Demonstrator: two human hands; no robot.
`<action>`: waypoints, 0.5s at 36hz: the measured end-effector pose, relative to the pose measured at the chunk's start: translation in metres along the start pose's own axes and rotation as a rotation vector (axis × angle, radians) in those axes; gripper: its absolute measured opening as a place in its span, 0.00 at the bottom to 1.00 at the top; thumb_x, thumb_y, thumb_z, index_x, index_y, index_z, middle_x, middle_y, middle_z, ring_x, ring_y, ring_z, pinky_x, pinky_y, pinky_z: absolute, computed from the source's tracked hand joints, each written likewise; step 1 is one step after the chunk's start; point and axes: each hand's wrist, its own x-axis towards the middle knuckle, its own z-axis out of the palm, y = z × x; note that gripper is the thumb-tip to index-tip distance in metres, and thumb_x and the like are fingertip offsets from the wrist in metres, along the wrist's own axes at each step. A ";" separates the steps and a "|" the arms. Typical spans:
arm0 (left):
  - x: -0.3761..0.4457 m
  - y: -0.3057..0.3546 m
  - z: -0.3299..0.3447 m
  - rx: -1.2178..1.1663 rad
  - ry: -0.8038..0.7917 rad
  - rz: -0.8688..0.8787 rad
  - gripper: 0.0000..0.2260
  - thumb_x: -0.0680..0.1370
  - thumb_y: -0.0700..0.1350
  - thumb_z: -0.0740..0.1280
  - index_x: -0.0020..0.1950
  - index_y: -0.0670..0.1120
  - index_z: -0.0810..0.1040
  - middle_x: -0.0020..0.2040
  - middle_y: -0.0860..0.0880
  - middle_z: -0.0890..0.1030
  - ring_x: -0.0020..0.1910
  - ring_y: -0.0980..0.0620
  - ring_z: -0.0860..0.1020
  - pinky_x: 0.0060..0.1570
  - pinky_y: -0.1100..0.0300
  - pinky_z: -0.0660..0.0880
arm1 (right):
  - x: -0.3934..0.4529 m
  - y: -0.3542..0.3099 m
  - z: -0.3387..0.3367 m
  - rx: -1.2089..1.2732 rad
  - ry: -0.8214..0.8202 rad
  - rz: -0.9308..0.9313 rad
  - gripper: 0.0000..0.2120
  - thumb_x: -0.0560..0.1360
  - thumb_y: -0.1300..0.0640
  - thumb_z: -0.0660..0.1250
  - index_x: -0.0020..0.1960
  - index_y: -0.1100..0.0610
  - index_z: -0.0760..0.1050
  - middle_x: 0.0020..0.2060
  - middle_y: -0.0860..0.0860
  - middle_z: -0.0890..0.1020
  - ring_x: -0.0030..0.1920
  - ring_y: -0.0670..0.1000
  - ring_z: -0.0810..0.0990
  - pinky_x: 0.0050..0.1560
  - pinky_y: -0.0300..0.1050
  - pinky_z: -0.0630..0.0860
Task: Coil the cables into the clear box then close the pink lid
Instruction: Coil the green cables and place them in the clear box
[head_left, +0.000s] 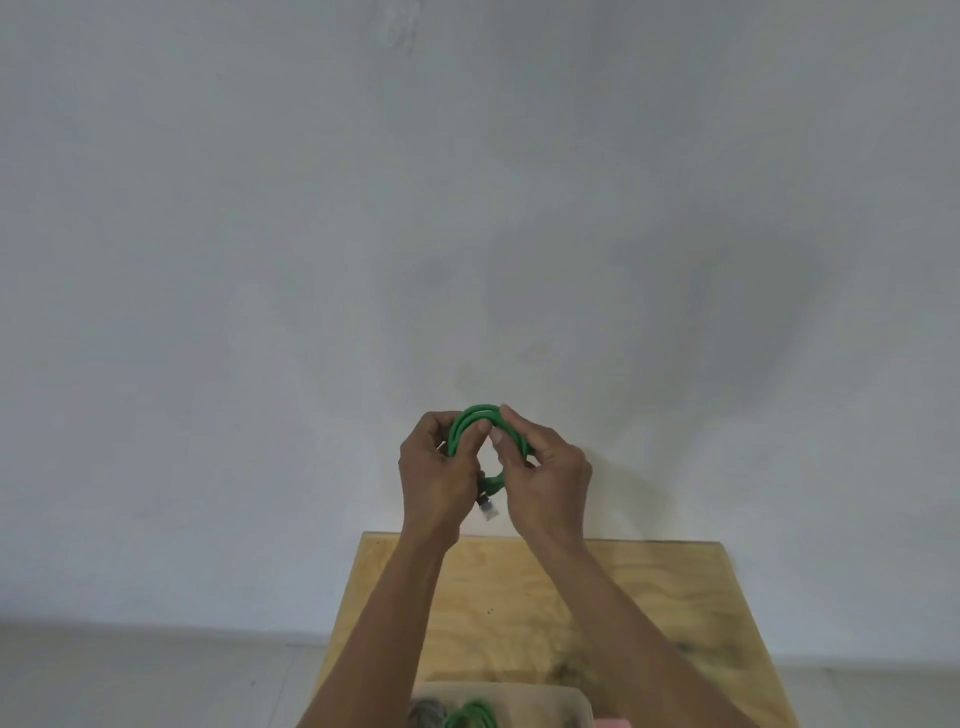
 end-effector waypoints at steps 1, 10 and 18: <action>0.002 0.001 -0.001 -0.019 0.012 -0.004 0.06 0.76 0.43 0.74 0.48 0.42 0.80 0.38 0.42 0.79 0.26 0.48 0.74 0.28 0.54 0.76 | 0.000 -0.002 0.001 -0.002 -0.013 -0.009 0.12 0.77 0.59 0.71 0.59 0.49 0.83 0.45 0.44 0.86 0.46 0.47 0.85 0.50 0.42 0.82; 0.011 0.010 -0.014 -0.157 -0.032 -0.033 0.09 0.76 0.44 0.74 0.50 0.40 0.80 0.35 0.45 0.81 0.28 0.52 0.74 0.27 0.59 0.72 | -0.004 -0.007 0.015 0.134 0.053 0.091 0.14 0.74 0.59 0.75 0.50 0.38 0.83 0.43 0.42 0.88 0.46 0.50 0.87 0.50 0.57 0.83; 0.016 0.011 -0.027 -0.277 -0.048 -0.114 0.11 0.80 0.48 0.69 0.53 0.40 0.81 0.33 0.44 0.78 0.29 0.51 0.74 0.25 0.59 0.71 | -0.012 -0.020 0.032 0.101 0.064 0.047 0.13 0.74 0.57 0.76 0.57 0.49 0.84 0.43 0.38 0.86 0.46 0.41 0.85 0.53 0.40 0.81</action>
